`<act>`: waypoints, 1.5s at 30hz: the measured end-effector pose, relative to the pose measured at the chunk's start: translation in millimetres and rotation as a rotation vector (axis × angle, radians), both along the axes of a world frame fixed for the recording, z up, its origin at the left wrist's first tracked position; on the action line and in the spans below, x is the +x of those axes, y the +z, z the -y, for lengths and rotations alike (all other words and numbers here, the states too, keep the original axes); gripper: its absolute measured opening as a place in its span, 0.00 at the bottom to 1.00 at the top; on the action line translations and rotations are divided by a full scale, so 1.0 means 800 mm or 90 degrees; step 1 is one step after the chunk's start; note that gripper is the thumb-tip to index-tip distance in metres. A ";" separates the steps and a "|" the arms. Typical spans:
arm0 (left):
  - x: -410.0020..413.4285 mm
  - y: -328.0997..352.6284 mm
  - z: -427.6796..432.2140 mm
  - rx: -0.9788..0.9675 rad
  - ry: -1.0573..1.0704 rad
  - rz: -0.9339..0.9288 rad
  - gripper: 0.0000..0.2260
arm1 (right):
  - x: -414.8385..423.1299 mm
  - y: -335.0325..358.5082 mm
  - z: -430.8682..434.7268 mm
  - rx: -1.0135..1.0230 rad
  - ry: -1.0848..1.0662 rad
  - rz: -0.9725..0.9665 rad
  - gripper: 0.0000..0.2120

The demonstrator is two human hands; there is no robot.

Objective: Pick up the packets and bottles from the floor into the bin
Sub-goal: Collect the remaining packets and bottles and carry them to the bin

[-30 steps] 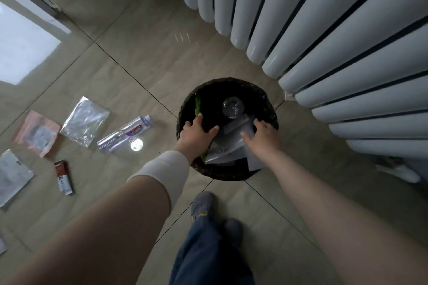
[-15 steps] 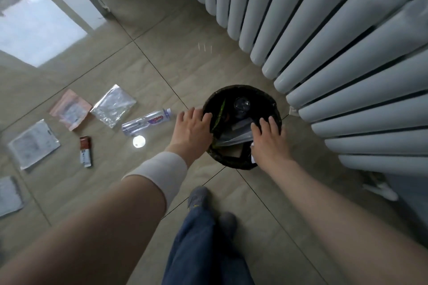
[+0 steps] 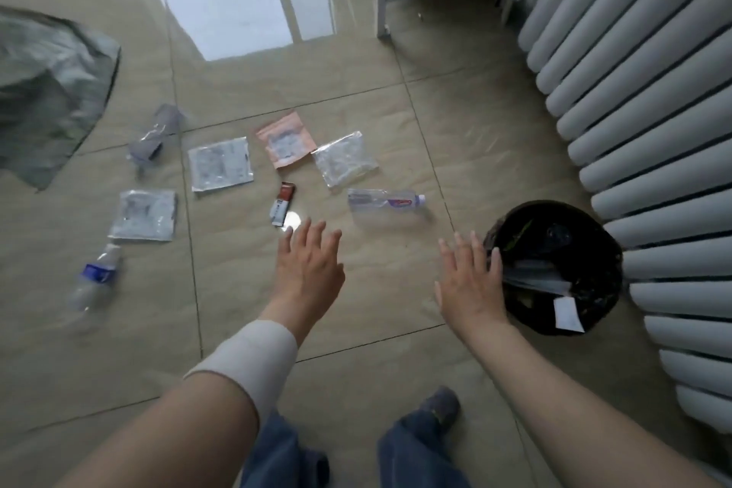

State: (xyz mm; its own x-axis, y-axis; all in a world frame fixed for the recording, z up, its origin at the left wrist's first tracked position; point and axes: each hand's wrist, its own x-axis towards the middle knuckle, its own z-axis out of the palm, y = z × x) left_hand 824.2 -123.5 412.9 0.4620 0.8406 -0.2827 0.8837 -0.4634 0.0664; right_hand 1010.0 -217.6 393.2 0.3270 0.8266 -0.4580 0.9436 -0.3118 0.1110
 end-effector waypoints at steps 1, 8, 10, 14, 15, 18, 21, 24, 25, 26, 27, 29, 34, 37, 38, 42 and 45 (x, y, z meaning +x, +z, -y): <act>-0.033 0.002 -0.006 0.009 0.019 0.000 0.23 | -0.030 0.001 -0.014 0.000 0.011 -0.009 0.36; -0.269 0.007 -0.034 0.031 0.139 0.006 0.24 | -0.274 0.021 -0.098 0.048 0.134 -0.060 0.36; -0.337 0.004 -0.034 0.026 0.178 0.007 0.24 | -0.343 0.016 -0.114 0.026 0.172 -0.077 0.37; -0.453 0.002 -0.036 0.012 0.266 -0.013 0.24 | -0.454 0.018 -0.149 0.037 0.247 -0.082 0.36; -0.476 0.002 -0.037 0.009 0.287 -0.015 0.24 | -0.475 0.020 -0.159 0.031 0.261 -0.088 0.35; -0.531 -0.002 -0.047 -0.005 0.342 -0.016 0.25 | -0.523 0.018 -0.190 0.020 0.283 -0.085 0.34; -0.567 -0.009 -0.064 -0.017 0.390 -0.013 0.24 | -0.552 0.007 -0.220 0.009 0.299 -0.089 0.33; -0.589 -0.016 -0.087 -0.039 0.424 -0.008 0.24 | -0.571 0.002 -0.253 -0.018 0.314 -0.127 0.30; -0.594 -0.017 -0.095 -0.047 0.434 -0.007 0.24 | -0.575 0.001 -0.266 -0.032 0.316 -0.136 0.30; -0.598 -0.019 -0.103 -0.055 0.445 -0.006 0.24 | -0.579 0.000 -0.279 -0.051 0.316 -0.135 0.31; -0.603 -0.022 -0.112 -0.062 0.458 -0.006 0.24 | -0.582 -0.005 -0.292 -0.060 0.315 -0.139 0.32; -0.612 -0.032 -0.133 -0.071 0.482 -0.003 0.24 | -0.589 -0.021 -0.323 -0.066 0.313 -0.142 0.31; -0.633 -0.071 -0.200 -0.097 0.533 -0.001 0.23 | -0.604 -0.056 -0.416 -0.112 0.355 -0.136 0.29; -0.638 -0.091 -0.245 -0.108 0.546 0.005 0.23 | -0.616 -0.066 -0.467 -0.116 0.377 -0.133 0.29; -0.638 -0.094 -0.259 -0.110 0.552 0.012 0.23 | -0.622 -0.067 -0.479 -0.120 0.382 -0.133 0.29; -0.643 -0.095 -0.319 -0.136 0.568 0.055 0.23 | -0.634 -0.068 -0.519 -0.150 0.369 -0.129 0.29; -0.648 -0.100 -0.359 -0.134 0.545 0.062 0.22 | -0.636 -0.064 -0.543 -0.156 0.343 -0.129 0.30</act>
State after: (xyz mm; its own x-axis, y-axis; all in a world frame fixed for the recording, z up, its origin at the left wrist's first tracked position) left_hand 305.6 163.6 332.9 -0.2720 0.8441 -0.4621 0.9076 0.3847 0.1683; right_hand 501.0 216.8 341.6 -0.2193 0.7145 -0.6644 0.9712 0.2251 -0.0784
